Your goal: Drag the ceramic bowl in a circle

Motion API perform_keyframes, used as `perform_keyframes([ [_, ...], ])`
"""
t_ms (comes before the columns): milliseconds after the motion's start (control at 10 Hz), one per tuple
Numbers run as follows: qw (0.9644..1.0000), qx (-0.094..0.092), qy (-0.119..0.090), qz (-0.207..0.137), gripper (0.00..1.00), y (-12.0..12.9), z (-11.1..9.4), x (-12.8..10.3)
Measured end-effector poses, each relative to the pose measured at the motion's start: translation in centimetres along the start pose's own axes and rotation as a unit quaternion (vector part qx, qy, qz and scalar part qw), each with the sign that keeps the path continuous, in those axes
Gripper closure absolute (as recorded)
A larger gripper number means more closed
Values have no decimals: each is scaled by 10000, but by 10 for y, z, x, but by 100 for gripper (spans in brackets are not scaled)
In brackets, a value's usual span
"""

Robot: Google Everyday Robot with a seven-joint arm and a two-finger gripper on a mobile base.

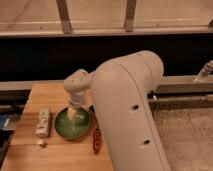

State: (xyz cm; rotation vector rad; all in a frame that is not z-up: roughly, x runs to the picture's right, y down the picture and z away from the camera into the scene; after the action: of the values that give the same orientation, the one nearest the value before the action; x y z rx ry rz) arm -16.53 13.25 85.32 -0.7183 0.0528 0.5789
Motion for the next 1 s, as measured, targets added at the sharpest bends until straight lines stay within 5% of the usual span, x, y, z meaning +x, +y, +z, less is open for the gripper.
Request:
perform_keyframes([
  [200, 9999, -60, 63, 97, 27, -7, 14, 7],
  [600, 9990, -114, -3, 435, 65, -14, 23, 37],
  [1000, 9989, -22, -55, 463, 99, -2, 11, 48],
])
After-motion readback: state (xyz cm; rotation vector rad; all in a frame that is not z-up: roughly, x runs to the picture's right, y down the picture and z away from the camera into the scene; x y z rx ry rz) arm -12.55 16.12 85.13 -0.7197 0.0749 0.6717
